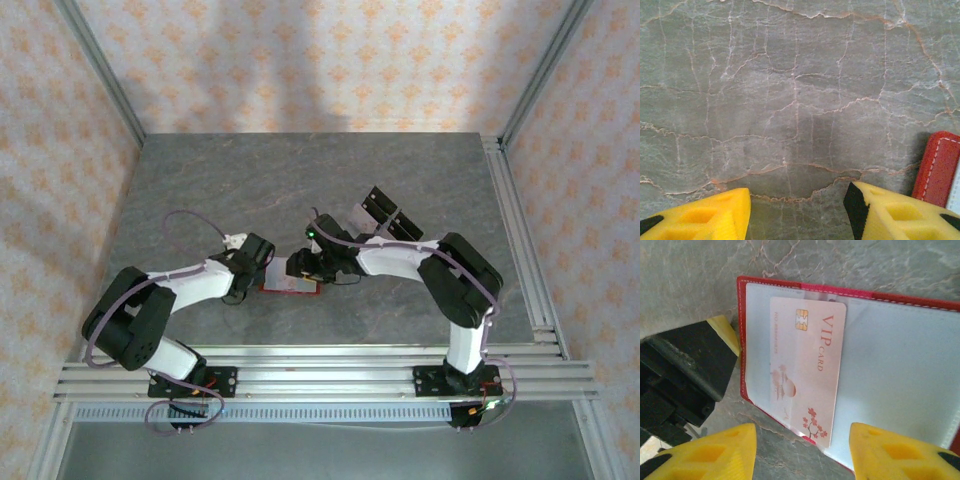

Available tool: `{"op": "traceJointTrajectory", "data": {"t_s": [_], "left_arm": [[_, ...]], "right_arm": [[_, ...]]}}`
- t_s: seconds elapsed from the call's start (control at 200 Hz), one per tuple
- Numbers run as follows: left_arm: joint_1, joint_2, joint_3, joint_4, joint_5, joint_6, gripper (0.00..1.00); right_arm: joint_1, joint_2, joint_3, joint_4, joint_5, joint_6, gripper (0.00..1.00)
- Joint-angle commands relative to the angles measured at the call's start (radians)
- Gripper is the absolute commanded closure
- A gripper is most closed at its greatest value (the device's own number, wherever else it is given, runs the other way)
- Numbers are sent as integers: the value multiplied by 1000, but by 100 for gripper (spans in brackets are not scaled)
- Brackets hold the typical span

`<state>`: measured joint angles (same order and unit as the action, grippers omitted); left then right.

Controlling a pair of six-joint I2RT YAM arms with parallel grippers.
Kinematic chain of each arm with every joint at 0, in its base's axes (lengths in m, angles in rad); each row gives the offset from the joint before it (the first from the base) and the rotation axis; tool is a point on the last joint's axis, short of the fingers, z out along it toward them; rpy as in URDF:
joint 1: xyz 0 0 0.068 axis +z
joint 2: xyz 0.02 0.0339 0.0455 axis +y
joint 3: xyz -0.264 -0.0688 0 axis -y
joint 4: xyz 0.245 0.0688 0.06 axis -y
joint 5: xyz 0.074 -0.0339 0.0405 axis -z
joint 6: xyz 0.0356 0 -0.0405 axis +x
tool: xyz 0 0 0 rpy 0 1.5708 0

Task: Put the credit cards into the card holder
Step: Insert the credit card into the card slot.

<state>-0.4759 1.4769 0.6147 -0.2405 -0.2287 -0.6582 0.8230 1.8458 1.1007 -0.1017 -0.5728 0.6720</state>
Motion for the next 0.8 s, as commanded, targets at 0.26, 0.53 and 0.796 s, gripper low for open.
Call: {"op": "traceJointTrajectory", "data": {"t_s": [0.26, 0.53, 0.796], "left_arm": [[-79, 12, -50, 28, 84, -62, 45], [-90, 16, -55, 40, 82, -69, 45], [-93, 20, -59, 55, 87, -69, 45]], "right_arm": [[-16, 14, 159, -280, 124, -160, 94], [-6, 84, 218, -289, 126, -170, 100], [3, 122, 225, -277, 117, -166, 100]]}}
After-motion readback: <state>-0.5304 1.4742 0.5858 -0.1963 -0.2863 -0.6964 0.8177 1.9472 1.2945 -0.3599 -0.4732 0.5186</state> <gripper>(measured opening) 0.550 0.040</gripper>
